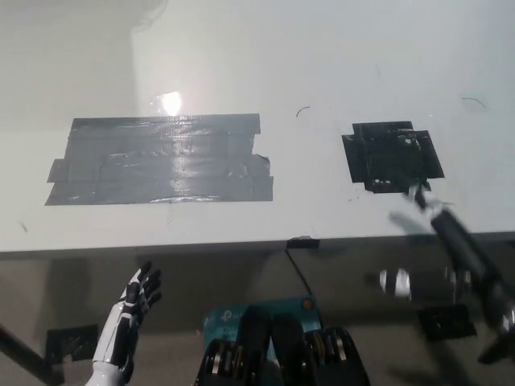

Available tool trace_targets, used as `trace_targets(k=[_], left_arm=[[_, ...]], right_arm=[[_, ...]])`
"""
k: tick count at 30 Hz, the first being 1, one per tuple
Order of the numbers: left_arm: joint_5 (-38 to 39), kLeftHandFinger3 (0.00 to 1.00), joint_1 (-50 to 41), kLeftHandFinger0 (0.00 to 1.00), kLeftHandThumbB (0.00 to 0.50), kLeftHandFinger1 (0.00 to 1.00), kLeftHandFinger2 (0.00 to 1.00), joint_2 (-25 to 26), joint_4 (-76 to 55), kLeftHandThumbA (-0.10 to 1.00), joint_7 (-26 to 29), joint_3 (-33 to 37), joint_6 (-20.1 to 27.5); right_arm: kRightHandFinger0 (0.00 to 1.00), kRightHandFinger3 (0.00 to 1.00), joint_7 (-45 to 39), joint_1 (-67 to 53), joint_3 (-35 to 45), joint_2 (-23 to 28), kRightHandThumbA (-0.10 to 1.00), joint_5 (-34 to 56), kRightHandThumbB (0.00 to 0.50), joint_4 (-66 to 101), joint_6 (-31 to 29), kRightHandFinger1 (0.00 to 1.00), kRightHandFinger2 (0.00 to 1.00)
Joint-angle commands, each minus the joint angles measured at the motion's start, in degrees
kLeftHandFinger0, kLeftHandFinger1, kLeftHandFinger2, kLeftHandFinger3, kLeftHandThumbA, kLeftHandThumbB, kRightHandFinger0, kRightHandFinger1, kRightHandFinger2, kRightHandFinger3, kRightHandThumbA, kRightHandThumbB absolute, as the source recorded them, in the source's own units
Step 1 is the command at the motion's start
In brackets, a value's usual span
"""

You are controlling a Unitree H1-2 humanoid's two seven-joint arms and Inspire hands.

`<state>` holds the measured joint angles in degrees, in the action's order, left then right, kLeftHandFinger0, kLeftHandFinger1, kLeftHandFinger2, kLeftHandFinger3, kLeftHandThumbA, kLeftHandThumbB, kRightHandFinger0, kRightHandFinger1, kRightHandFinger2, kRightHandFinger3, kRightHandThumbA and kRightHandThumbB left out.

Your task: A stapler is kept on the black spot marked on the desk infront of the robot. The robot picks up the stapler using its right hand and passes it to a person

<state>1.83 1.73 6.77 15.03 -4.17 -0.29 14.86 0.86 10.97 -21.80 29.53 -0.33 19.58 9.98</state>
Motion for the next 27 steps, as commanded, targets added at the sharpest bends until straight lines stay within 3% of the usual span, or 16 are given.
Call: trace_targets(k=[1, 8, 14, 23, 27], left_arm=[[2.6, 1.00, 0.7, 1.00, 0.500, 1.00, 1.00, 2.2, -2.2, 1.00, -6.2, 2.3, 1.2], [2.6, 1.00, -2.0, 1.00, 0.500, 1.00, 1.00, 2.1, -2.5, 1.00, -5.8, 2.0, 2.2], [2.8, 1.00, -3.8, 1.00, 0.500, 1.00, 1.00, 1.7, -3.4, 1.00, -5.5, 1.9, 3.1], [2.4, 1.00, -5.4, 1.00, 0.500, 1.00, 1.00, 1.5, -5.1, 1.00, -4.6, 1.2, 2.4], [1.9, 1.00, -5.6, 1.00, 0.500, 1.00, 1.00, 1.4, -5.0, 1.00, -4.0, 0.9, 2.5]], right_arm=[[1.00, 1.00, 2.7, -15.9, 4.1, -4.7, 1.00, 5.3, 0.429, 23.7, -14.3, 1.00, 1.00], [1.00, 1.00, 0.3, -17.9, 7.4, -11.9, 1.00, 7.9, 0.306, -1.2, -17.6, 1.00, 1.00], [1.00, 1.00, -3.2, -17.0, 10.2, -14.9, 1.00, 8.8, 0.344, -10.6, -17.9, 1.00, 1.00], [1.00, 1.00, -6.5, -17.9, 12.1, -16.3, 1.00, 9.7, 0.306, -13.4, -18.3, 1.00, 1.00], [1.00, 1.00, -6.7, -18.1, 12.3, -16.9, 1.00, 8.8, 0.311, -13.8, -18.4, 1.00, 1.00]])
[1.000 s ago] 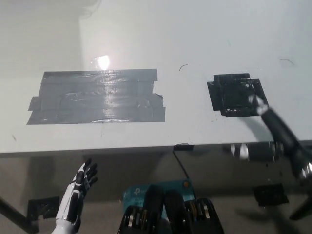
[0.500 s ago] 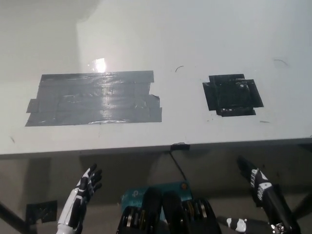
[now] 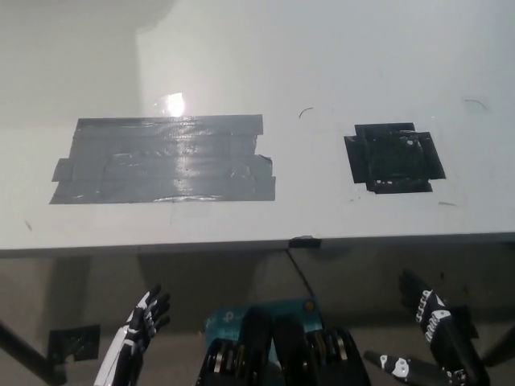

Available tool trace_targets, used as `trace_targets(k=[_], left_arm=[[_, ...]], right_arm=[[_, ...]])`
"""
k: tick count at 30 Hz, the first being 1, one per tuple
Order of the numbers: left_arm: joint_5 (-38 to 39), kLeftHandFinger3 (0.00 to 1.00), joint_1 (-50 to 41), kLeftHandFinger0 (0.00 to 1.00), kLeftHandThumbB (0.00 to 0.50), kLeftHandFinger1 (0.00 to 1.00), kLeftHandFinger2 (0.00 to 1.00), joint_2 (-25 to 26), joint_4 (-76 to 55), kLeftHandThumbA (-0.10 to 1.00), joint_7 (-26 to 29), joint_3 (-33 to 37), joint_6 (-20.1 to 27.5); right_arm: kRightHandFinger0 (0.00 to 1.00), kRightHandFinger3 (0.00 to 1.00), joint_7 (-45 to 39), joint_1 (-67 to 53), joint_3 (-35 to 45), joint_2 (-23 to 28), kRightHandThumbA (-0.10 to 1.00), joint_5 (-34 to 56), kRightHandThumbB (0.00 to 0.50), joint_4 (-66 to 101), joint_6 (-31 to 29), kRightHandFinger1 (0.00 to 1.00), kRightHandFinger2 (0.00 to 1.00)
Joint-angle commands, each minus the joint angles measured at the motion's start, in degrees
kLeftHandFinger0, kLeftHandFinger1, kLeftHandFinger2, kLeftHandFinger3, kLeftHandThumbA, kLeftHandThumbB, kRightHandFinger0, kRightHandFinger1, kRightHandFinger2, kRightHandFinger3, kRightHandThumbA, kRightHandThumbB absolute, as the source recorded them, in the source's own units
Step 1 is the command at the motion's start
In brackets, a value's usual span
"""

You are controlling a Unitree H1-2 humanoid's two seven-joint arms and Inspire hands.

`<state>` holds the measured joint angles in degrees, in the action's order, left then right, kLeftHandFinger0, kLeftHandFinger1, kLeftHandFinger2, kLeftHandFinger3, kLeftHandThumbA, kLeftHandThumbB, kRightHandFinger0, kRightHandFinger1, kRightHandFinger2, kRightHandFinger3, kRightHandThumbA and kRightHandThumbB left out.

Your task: A stapler is kept on the black spot marked on the desk infront of the robot. The robot picks up the stapler using its right hand and passes it to a person

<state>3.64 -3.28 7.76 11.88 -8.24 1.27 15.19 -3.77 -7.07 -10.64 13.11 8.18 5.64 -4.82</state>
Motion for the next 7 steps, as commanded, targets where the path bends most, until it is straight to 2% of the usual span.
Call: trace_targets(k=[1, 7], left_arm=[[0.1, 1.00, -0.5, 1.00, 0.500, 1.00, 1.00, 0.3, -1.6, 1.00, 0.2, -0.7, 2.3], [-0.4, 1.00, -0.4, 1.00, 0.500, 1.00, 1.00, -0.1, -1.5, 1.00, 0.9, -1.2, 2.1]], right_arm=[[1.00, 1.00, -2.1, 0.0, 1.1, -0.6, 1.00, 0.0, 0.313, 0.1, -3.8, 1.00, 1.00], [1.00, 1.00, -3.1, 0.7, 1.1, -0.6, 1.00, -0.8, 0.337, -0.4, -4.2, 1.00, 1.00]])
